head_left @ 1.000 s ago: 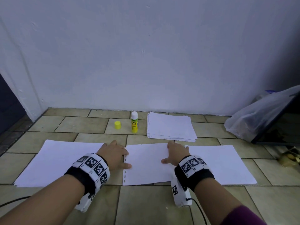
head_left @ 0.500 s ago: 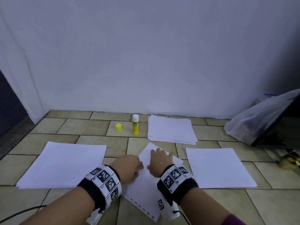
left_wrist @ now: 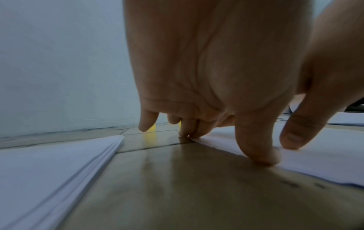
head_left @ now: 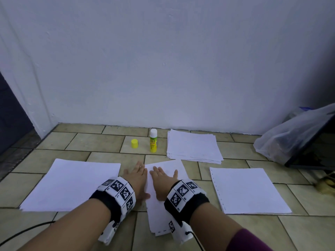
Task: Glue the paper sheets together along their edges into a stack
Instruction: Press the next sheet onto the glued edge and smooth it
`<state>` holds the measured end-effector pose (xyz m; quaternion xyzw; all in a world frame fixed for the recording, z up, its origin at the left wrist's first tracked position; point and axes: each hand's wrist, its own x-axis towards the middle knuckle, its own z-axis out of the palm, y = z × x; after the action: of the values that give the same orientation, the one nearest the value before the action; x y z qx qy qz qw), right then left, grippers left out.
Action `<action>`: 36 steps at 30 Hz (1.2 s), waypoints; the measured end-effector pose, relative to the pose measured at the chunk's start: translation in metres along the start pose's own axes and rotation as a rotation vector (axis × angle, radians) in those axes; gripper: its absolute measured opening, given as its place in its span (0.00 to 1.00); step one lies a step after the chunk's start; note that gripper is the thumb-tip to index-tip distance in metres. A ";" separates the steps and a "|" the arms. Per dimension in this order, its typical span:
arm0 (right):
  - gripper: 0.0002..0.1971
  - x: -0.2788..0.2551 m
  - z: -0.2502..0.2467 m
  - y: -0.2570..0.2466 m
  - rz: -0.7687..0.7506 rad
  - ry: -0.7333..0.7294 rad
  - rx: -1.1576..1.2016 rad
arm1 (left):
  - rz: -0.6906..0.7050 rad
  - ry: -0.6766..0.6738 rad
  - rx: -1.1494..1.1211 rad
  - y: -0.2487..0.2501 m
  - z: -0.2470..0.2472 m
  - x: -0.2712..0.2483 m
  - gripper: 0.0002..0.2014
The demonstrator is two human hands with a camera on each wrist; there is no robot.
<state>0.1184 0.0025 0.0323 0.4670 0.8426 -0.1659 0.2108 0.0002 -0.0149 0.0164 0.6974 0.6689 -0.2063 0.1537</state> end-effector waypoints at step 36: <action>0.26 -0.003 0.004 0.009 0.116 0.222 -0.014 | 0.228 0.184 -0.008 0.003 -0.007 -0.016 0.26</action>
<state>0.1284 0.0032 0.0290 0.5288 0.8336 -0.0947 0.1287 0.0030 -0.0256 0.0306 0.7844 0.5973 -0.1201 0.1168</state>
